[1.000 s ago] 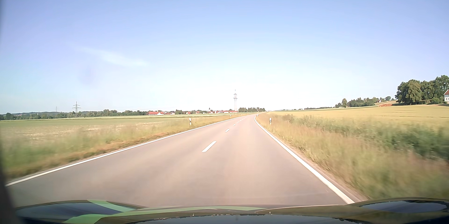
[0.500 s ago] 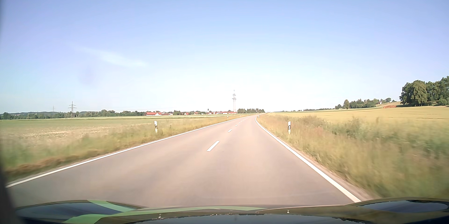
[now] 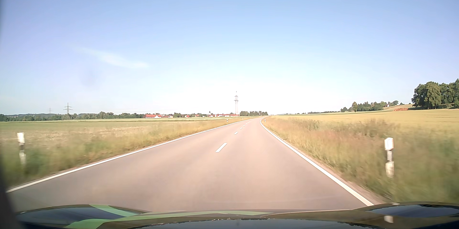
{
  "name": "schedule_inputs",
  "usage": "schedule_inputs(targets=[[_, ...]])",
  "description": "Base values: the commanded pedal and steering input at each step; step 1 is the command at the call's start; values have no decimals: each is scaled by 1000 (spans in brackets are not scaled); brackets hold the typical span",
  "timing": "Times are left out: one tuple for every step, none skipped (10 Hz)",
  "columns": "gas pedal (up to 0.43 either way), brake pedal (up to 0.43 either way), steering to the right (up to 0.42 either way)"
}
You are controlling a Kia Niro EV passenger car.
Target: Follow the waypoints while adhering to traffic rules and regulations
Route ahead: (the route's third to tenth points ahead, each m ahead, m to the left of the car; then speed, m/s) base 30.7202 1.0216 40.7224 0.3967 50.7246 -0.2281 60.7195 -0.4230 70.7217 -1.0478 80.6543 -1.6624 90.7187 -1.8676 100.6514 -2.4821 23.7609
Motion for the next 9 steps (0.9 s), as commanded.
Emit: schedule_inputs(targets=[[260,0,6],[248,0,6],[248,0,6],[248,0,5],[240,0,4],[240,0,4],[240,0,4],[240,0,3],[240,0,4]])
